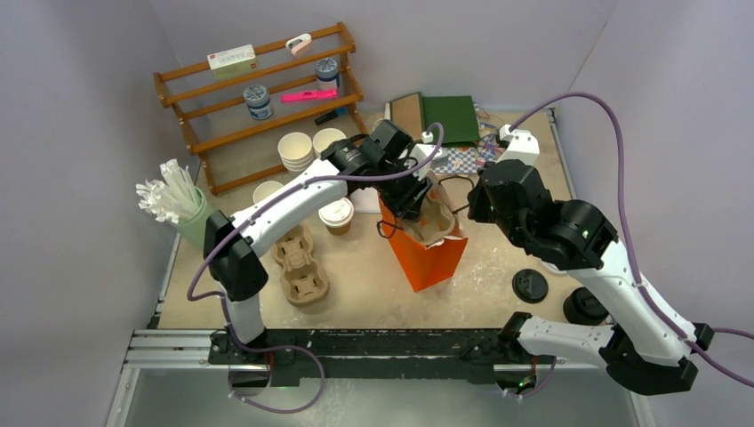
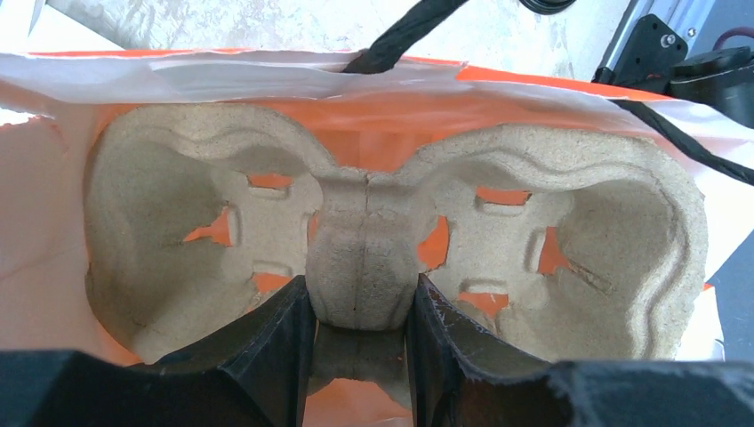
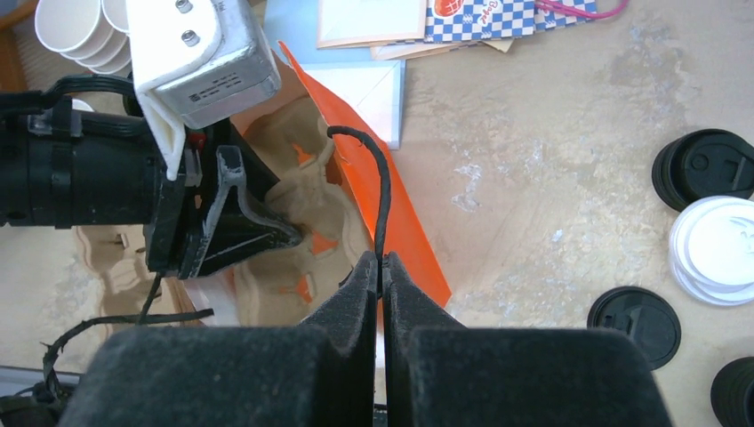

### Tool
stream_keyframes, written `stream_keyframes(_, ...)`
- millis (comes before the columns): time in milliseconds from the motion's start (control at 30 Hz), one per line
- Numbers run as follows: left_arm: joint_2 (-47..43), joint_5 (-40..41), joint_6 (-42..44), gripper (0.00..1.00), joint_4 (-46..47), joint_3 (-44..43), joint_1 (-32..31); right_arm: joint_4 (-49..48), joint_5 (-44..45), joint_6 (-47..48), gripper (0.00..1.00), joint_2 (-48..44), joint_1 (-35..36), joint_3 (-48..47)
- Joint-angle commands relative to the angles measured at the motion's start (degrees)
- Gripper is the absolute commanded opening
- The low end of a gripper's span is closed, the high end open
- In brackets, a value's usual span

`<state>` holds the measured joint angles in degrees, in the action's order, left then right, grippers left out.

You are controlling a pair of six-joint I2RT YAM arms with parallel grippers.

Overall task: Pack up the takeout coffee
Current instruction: Place the cup tray in the takeout bag.

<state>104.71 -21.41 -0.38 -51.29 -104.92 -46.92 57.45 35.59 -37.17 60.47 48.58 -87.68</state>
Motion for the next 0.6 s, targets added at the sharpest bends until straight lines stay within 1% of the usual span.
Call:
stream_keyframes(0, -0.64, 6.69, 0.82, 0.34, 1.5, 2.36, -0.13, -0.43, -0.35, 1.61, 0.01, -0.03, 0.1, -1.83)
stream_keyframes(167, -2.18, 8.64, 0.82, 0.34, 3.33, 6.09, -0.52, -0.41, -0.01, 1.69, 0.01, -0.14, 0.09, -2.11)
stream_keyframes(567, -2.58, 11.77, 2.23, 0.34, 4.76, 10.07, -1.7, 0.58, 3.5, 3.81, 0.01, 1.34, 0.17, -5.06)
